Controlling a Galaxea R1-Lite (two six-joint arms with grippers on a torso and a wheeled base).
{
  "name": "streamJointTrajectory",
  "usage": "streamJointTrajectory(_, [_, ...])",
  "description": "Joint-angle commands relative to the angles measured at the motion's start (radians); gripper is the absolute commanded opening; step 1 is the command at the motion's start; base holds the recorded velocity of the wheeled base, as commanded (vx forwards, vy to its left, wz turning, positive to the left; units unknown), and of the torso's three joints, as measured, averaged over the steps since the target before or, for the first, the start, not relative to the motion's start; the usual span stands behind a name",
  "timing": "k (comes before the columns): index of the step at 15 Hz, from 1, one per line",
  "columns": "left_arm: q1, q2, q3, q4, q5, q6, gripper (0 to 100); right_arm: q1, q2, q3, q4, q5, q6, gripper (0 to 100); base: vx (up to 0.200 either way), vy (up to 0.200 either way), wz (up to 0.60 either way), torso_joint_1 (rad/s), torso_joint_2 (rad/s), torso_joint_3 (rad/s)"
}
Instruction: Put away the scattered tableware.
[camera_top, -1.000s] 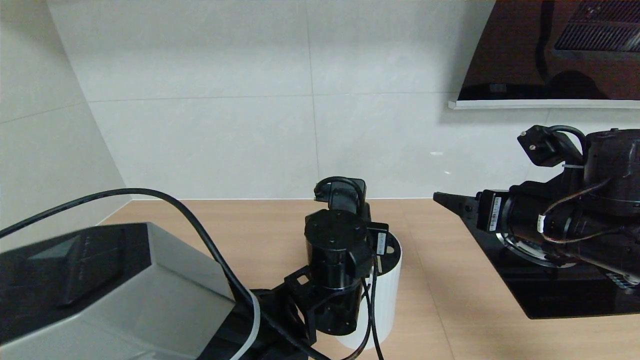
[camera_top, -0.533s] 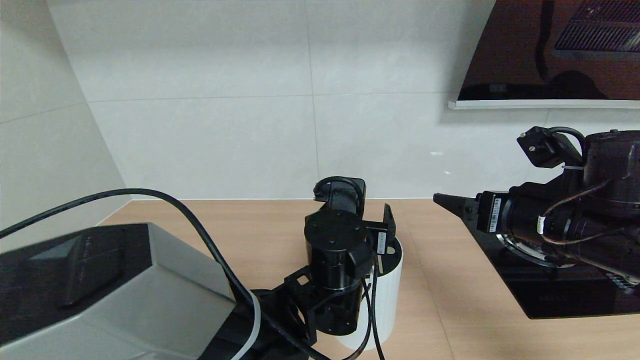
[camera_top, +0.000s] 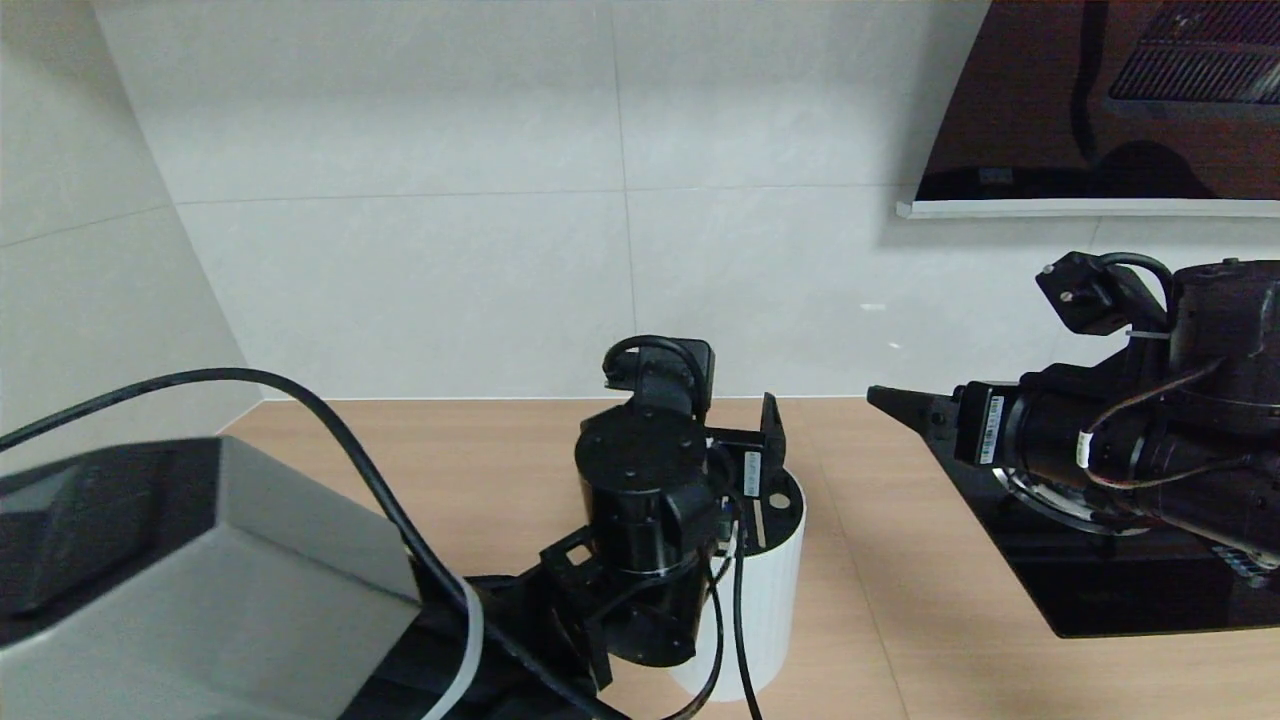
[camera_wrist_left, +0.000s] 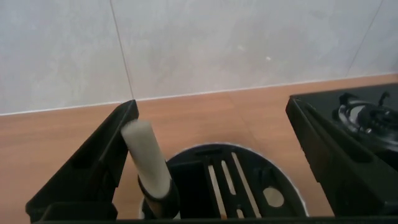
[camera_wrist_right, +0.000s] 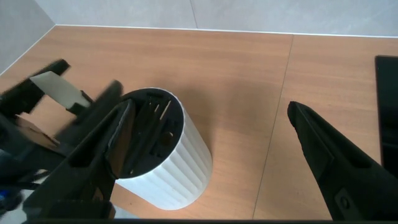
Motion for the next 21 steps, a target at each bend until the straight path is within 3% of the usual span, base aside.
streamJointTrajectory(1, [0.017,-0.181,0.114,0.005,-0.056,0.007,100,0.000,-0.013,0.001,0.000,-0.001,0.000,100,0.000,0.000,0.00,0.000,0.00,0.000])
streamJointTrajectory(3, [0.026,-0.352,0.211,0.027,-0.172,0.014,100,0.000,-0.042,0.006,0.000,-0.002,-0.007,100,0.000,0.000,0.00,0.000,0.00,0.000])
streamJointTrajectory(6, [0.051,-0.545,0.228,0.031,-0.284,0.013,100,-0.001,-0.129,0.023,0.006,-0.007,-0.063,100,0.000,0.000,0.00,0.000,0.00,0.000])
streamJointTrajectory(9, [0.229,-0.686,0.338,0.031,-0.298,0.004,100,-0.026,-0.256,0.129,0.006,-0.004,-0.116,100,0.000,0.000,0.00,0.000,0.00,0.000])
streamJointTrajectory(10, [0.316,-0.770,0.411,0.033,-0.301,0.005,100,-0.030,-0.338,0.213,0.003,-0.010,-0.118,100,0.000,0.000,0.00,0.000,0.00,0.000])
streamJointTrajectory(12, [0.387,-0.950,0.513,0.105,-0.301,0.008,100,-0.087,-0.496,0.299,0.010,-0.010,-0.121,100,0.000,0.000,0.00,0.000,0.00,0.000])
streamJointTrajectory(14, [0.401,-1.211,0.569,0.350,-0.301,0.011,100,-0.145,-0.672,0.386,0.011,-0.005,-0.138,100,0.000,0.000,0.00,0.000,0.00,0.000])
streamJointTrajectory(16, [0.490,-1.450,0.564,0.668,-0.309,0.011,100,-0.170,-0.824,0.454,0.045,-0.005,-0.175,100,0.000,0.000,0.00,0.000,0.00,0.000])
streamJointTrajectory(18, [0.574,-1.694,0.527,0.967,-0.384,0.010,100,-0.184,-1.007,0.469,0.186,-0.013,-0.239,100,0.000,0.000,0.00,0.000,0.00,0.000])
streamJointTrajectory(19, [0.629,-1.781,0.510,1.067,-0.422,0.011,100,-0.225,-1.082,0.462,0.250,-0.013,-0.262,100,0.000,0.000,0.00,0.000,0.00,0.000])
streamJointTrajectory(21, [0.668,-1.942,0.460,1.256,-0.467,0.017,100,-0.329,-1.247,0.463,0.341,-0.011,-0.333,100,0.000,0.000,0.00,0.000,0.00,0.000])
